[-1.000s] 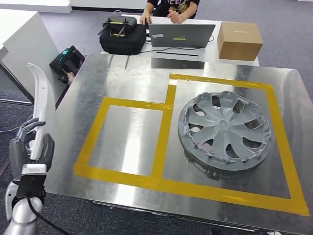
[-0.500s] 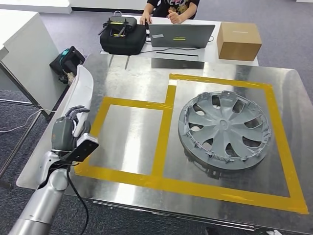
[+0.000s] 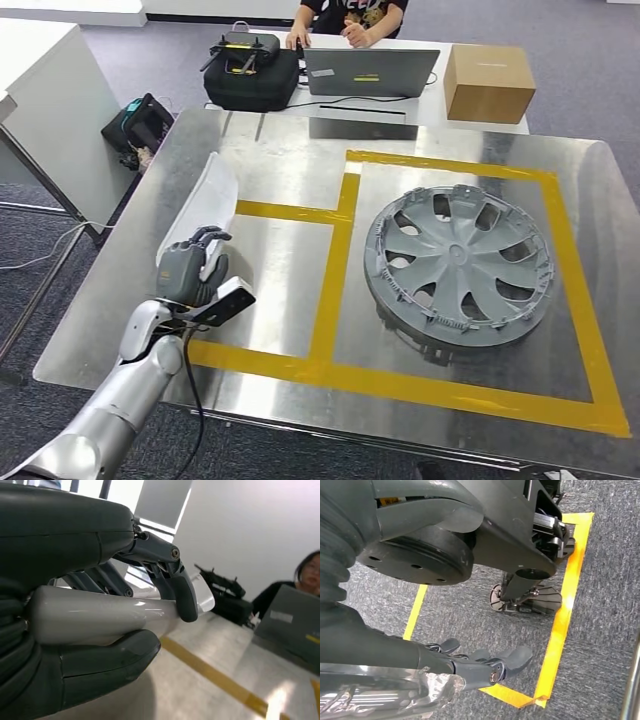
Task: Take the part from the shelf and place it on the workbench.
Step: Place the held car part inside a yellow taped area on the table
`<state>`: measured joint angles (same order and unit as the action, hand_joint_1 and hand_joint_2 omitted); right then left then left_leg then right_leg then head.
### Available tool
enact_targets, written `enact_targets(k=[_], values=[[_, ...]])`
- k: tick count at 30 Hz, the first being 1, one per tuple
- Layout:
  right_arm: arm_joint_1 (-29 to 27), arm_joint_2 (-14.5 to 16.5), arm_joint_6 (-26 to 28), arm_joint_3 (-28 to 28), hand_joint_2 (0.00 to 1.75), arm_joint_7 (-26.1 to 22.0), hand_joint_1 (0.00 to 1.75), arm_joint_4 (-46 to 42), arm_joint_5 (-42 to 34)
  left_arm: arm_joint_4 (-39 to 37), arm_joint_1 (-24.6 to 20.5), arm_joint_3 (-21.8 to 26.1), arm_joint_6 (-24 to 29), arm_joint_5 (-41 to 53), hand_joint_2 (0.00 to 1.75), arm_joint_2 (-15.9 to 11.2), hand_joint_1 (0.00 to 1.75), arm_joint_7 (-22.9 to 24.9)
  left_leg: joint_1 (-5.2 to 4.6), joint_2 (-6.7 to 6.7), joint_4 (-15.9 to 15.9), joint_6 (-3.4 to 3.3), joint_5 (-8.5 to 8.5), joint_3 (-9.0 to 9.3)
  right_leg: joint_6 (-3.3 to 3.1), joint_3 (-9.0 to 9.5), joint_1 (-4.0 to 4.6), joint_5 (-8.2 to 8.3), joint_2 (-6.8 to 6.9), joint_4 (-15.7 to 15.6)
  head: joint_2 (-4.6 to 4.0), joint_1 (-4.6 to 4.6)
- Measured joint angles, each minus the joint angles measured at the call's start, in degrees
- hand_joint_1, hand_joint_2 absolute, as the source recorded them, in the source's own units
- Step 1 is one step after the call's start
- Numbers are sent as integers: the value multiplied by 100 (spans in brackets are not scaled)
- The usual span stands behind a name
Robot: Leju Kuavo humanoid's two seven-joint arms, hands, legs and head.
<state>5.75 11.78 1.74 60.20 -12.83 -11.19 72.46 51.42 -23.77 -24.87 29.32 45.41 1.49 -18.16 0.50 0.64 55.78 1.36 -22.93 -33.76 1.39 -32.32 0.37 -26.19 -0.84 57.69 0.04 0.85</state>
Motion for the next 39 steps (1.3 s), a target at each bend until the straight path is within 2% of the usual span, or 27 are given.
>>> enact_targets(k=[4, 7, 12, 17, 26, 30, 39], values=[[22, 2, -27, -58, 175, 0, 0, 0, 25, -568, -110, -91, -370, -122, 175, 69, 175, -131, 0, -1, 0, 1, 1, -1, 0, -1, 0, 1, -3, 0, 0, 0], [24, 2, -34, -93, 175, 4, 0, 1, 40, -820, -137, -198, -263, 46, 175, 76, 175, -151, 0, -1, 0, 0, 2, -3, 0, -1, 0, 2, -1, 0, 0, 0], [26, 2, -41, -144, 175, 32, 0, 1, 65, -1242, -226, -506, 353, 905, 175, 76, 175, 340, -1, -1, 0, 0, 2, -3, 0, -1, 0, 1, -1, 0, 0, 1], [42, 1, -47, -198, 175, 37, 0, 0, 52, -1681, -366, -772, 566, 1675, 175, 78, 175, 1118, -2, -1, 0, -1, 4, -2, 0, 0, 0, 2, 0, 0, 0, 0], [56, 0, -47, -241, 175, 62, 0, 1, 40, -1949, -467, -916, 697, 1823, 175, 80, 175, 1197, -1, -1, 0, -2, 9, -2, -2, 1, 0, 6, 0, 1, 0, 0], [54, 2, -47, -244, 0, 69, 0, 1, 27, -1970, -452, -933, 957, 1887, 175, 82, 0, 908, -2, 0, 0, -4, 11, -3, -2, 1, 0, 7, 3, 1, 0, 0], [56, 0, -25, -254, 0, 67, 0, 0, -43, -1396, -140, -577, 1083, 1987, 175, 198, 0, -144, -6, 1, 0, -6, 10, -9, -2, -3, -4, 7, 6, 0, 0, 0]])
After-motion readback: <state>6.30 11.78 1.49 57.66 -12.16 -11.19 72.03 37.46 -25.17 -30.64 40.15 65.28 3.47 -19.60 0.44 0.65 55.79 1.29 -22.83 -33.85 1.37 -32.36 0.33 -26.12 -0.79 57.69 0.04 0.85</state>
